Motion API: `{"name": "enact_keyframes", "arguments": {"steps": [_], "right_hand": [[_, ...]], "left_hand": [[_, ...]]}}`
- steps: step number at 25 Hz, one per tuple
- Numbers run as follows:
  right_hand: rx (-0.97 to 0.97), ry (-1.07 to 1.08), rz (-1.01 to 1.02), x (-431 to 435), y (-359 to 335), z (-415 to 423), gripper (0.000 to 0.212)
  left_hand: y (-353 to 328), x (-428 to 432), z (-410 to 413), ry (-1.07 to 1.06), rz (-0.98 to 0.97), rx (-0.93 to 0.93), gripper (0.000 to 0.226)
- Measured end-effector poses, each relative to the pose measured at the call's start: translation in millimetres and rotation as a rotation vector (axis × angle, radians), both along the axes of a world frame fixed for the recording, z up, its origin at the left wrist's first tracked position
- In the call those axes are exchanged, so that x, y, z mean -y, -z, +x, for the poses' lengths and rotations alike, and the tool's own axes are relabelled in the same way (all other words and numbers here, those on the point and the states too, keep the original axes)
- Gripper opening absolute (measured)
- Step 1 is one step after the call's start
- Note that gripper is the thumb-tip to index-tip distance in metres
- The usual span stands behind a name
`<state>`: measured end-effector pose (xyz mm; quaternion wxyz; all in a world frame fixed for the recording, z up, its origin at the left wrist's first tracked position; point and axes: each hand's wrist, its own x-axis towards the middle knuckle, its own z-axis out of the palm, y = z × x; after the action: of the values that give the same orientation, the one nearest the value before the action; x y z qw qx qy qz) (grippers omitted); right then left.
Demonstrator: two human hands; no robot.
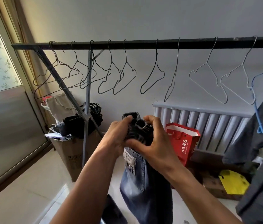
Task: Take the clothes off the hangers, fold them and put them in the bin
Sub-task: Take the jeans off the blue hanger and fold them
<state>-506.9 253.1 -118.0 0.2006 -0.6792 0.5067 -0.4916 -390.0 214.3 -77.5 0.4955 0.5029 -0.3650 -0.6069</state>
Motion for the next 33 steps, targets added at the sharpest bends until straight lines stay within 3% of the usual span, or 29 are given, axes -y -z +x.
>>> {"name": "enact_keyframes", "arguments": {"steps": [2,5,6,8,10,11,13,15,19,24,28,31,33], "right_hand": [[-0.129,-0.033,-0.023,3.7,3.2,-2.1,0.087],[0.057,-0.055,-0.011,12.4,-4.2,-12.6,0.075],[0.163,-0.046,0.011,14.7,-7.8,-17.0,0.069],[0.387,-0.056,0.081,17.8,-15.2,-24.5,0.055],[0.557,-0.111,0.125,22.2,-22.6,-28.8,0.046],[0.588,-0.122,0.131,24.2,-26.4,-29.8,0.043],[0.589,-0.134,0.135,27.9,-32.9,-29.2,0.041],[0.608,-0.132,0.135,31.5,-36.6,-27.5,0.043],[0.669,-0.188,0.188,40.7,-32.2,-35.9,0.055],[0.542,-0.562,0.578,28.9,15.0,-47.2,0.084],[0.419,-0.625,0.704,15.1,38.7,-40.1,0.068],[0.597,-0.551,0.719,8.9,31.8,-31.1,0.038],[0.712,-0.479,0.714,12.3,25.6,-28.5,0.038]], "left_hand": [[-3.2,-4.8,1.4,0.011,-0.040,-0.074,0.028],[-5.0,-13.7,12.4,0.059,-0.234,-0.160,0.027],[-0.7,-13.8,21.2,0.033,-0.331,-0.045,0.030],[11.3,-12.3,42.2,-0.055,-0.462,0.373,0.055],[23.1,-11.7,58.0,0.101,-0.435,0.493,0.079],[30.1,-10.0,62.7,0.250,-0.406,0.466,0.078],[35.4,-10.1,66.4,0.389,-0.373,0.415,0.052],[36.4,-8.9,65.8,0.313,-0.381,0.331,0.035],[38.0,-5.9,63.3,0.239,-0.388,0.140,0.030],[29.6,-3.8,61.4,0.167,-0.313,-0.066,0.020],[21.1,3.1,70.7,0.093,-0.266,-0.142,0.022],[23.1,5.2,81.1,0.095,-0.281,-0.147,0.024],[29.9,4.4,88.1,0.158,-0.298,-0.149,0.035]]}}
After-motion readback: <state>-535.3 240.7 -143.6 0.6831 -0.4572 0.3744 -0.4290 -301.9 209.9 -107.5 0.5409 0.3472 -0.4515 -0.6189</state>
